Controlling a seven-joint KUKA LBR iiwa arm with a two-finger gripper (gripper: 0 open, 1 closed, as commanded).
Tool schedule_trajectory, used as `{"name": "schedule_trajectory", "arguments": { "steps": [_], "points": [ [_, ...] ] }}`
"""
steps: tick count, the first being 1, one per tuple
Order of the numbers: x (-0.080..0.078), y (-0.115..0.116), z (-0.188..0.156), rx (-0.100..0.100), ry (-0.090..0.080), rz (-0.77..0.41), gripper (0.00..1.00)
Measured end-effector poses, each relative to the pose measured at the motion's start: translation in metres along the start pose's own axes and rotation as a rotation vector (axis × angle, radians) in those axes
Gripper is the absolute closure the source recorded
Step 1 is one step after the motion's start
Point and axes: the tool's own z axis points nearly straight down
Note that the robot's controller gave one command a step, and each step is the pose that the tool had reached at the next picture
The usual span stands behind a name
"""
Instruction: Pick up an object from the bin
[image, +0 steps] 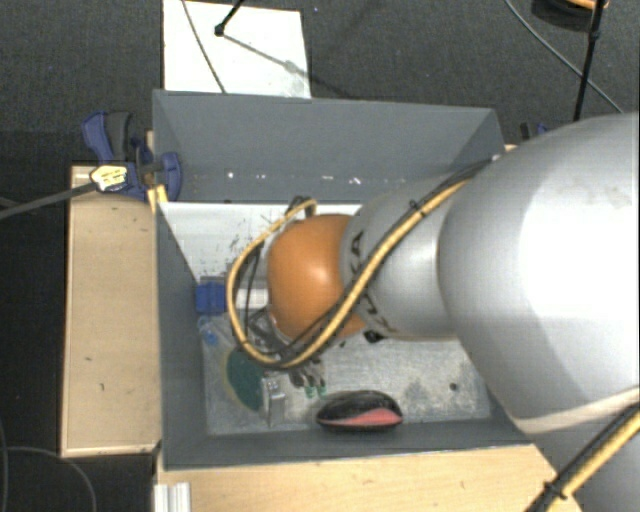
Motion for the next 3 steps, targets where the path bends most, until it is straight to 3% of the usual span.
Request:
{"name": "schedule_trajectory", "arguments": {
  "steps": [1,2,3],
  "points": [
    [0.0,-0.001,-0.003,0.0,0.0,0.006,1.0],
    [0.022,0.008,-0.106,-0.003,-0.007,-0.038,1.0],
    [0.023,-0.006,-0.192,-0.003,-0.01,-0.023,1.0]
  ]
}}
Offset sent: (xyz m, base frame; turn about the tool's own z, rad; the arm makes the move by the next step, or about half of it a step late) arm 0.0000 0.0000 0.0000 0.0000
